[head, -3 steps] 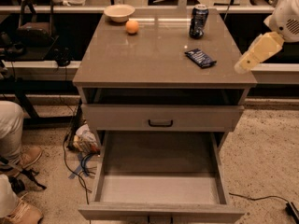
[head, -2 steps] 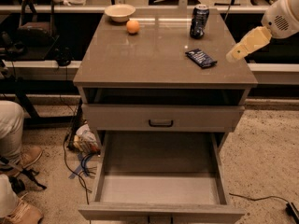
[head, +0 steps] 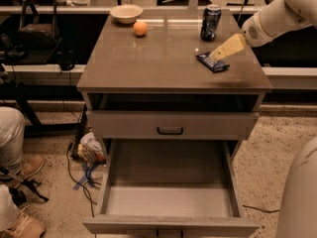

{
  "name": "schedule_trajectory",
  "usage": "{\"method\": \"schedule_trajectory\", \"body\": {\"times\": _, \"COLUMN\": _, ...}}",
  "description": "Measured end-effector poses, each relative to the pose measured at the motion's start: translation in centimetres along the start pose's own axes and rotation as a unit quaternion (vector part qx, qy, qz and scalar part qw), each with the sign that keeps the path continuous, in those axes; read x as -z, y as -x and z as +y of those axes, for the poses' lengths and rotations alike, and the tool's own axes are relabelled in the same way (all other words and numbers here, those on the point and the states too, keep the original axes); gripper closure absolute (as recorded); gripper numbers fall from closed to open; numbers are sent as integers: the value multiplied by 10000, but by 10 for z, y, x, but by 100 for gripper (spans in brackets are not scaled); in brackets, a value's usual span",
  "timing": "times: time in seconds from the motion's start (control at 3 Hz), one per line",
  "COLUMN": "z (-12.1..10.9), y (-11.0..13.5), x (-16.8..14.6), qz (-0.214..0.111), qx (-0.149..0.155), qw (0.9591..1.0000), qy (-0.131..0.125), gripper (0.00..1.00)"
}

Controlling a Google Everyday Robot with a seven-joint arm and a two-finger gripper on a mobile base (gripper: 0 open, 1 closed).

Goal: Place rxbar blueberry into middle drawer

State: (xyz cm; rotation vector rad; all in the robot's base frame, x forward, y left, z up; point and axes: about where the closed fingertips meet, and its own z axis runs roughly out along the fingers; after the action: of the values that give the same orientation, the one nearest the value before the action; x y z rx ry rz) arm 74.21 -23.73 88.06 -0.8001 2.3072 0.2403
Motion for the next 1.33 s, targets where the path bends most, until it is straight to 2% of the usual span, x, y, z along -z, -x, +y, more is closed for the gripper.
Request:
{"method": "schedule_trajectory", "body": {"times": 0.33, "z": 1, "y": -2, "x": -4, "qz": 33, "qx": -37, "qw": 10000, "qy": -9, "gripper": 0}}
{"method": "schedule_trajectory", "body": {"times": 0.67, "z": 5, "y": -2, "x": -25, "qz": 7, "qx": -228, "qw": 9997, "qy": 51, "gripper": 0}}
{"method": "schedule_trajectory", "body": {"times": 1.33, "z": 6, "y": 4, "x": -69, "qz": -142, "qx": -669, "qw": 9977, "qy": -34, "gripper": 0}}
